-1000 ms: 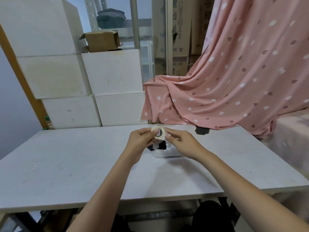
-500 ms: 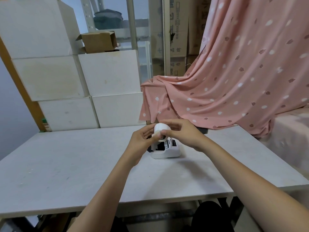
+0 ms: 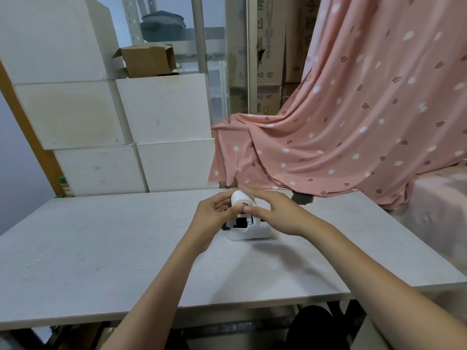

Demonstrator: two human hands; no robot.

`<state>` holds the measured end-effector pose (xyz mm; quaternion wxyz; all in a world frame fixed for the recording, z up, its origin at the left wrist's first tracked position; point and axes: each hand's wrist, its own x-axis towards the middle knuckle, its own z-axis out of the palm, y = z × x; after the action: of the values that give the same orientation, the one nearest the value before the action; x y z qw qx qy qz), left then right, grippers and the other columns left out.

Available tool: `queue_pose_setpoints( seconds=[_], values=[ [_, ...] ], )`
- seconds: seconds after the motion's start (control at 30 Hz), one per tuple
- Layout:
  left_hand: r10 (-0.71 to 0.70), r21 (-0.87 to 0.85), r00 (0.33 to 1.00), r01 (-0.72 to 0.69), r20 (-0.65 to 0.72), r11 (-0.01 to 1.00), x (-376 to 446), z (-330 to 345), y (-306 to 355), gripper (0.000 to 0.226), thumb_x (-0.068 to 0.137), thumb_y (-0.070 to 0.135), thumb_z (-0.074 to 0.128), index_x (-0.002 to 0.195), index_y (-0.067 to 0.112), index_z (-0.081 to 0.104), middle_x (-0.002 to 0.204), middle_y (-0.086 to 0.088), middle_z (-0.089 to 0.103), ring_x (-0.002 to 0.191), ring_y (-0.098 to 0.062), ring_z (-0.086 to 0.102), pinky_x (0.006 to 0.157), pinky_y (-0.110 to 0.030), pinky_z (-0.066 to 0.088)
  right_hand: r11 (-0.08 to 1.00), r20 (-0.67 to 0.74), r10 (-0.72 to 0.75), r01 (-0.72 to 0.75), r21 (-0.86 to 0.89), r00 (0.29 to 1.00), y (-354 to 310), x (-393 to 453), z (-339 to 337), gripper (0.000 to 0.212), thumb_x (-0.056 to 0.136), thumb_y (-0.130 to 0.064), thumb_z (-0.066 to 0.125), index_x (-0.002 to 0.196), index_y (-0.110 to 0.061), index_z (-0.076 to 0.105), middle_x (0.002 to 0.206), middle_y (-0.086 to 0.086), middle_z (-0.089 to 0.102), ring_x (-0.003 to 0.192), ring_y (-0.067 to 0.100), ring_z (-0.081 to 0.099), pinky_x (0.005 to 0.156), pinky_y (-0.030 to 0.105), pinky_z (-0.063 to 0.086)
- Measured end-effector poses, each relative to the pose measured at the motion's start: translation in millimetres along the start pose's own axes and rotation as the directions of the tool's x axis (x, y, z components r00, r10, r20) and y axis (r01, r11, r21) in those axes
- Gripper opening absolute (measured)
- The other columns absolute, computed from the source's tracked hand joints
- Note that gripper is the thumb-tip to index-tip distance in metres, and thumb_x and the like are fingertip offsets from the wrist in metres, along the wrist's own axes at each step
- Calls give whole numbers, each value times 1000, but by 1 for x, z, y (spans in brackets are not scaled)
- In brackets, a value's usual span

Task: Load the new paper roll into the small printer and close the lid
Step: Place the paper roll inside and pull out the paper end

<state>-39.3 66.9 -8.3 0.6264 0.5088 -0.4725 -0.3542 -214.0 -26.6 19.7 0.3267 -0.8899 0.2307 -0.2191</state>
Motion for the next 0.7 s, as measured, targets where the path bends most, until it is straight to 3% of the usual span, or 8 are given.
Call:
queue_pose_setpoints(
  seconds=[0.1, 0.2, 0.33, 0.5, 0.6, 0.7],
  values=[
    [-1, 15, 1000, 1, -14, 1000, -1, 2, 3, 35, 85, 20, 78, 118, 15, 70, 108, -5, 76, 100, -18, 72, 74, -21, 54, 986, -22, -6, 9, 167, 1000, -1, 2, 4, 42, 98, -34, 62, 136, -51, 55, 129, -21, 66, 120, -4, 60, 104, 25, 47],
    [-19, 39, 999, 20, -32, 999, 0, 4, 3, 30, 86, 23, 76, 116, 17, 72, 100, -4, 76, 90, -17, 72, 65, -17, 50, 965, -81, 11, 11, 263, 997, 3, 3, 11, 49, 93, -21, 71, 132, -48, 59, 122, -21, 69, 113, -5, 64, 98, 20, 50],
    [-43, 50, 998, 46, -52, 998, 1, 5, 3, 31, 86, 25, 76, 117, 19, 73, 104, -6, 77, 98, -20, 73, 75, -27, 55, 934, -120, 75, -28, 355, 990, 10, 7, 11, 52, 87, -20, 78, 137, -25, 63, 121, -12, 73, 112, 0, 67, 102, 28, 52],
    [-54, 77, 989, 65, -140, 995, 5, 5, 0, 37, 80, 29, 83, 115, 28, 72, 109, -5, 74, 96, -14, 73, 79, -36, 53, 922, -99, 95, -50, 385, 991, 10, 12, 5, 43, 87, -21, 79, 127, -30, 68, 115, -10, 76, 109, 2, 70, 99, 28, 54],
    [-69, 78, 981, 85, -184, 993, 5, 7, -2, 40, 80, 28, 83, 118, 27, 68, 105, 5, 74, 89, -3, 73, 80, -28, 54, 924, -92, 74, -33, 381, 993, 10, 16, 0, 32, 91, -17, 75, 115, -37, 70, 112, -11, 77, 107, 1, 70, 98, 21, 52],
    [40, 260, 965, 29, -258, 965, -2, 11, -14, 29, 88, 26, 74, 116, 19, 67, 98, 1, 73, 72, -8, 74, 65, -18, 54, 941, -122, 118, -72, 332, 986, 21, 21, -7, 34, 92, -21, 73, 126, -27, 71, 116, -7, 75, 100, 5, 68, 98, 23, 49]
  ],
)
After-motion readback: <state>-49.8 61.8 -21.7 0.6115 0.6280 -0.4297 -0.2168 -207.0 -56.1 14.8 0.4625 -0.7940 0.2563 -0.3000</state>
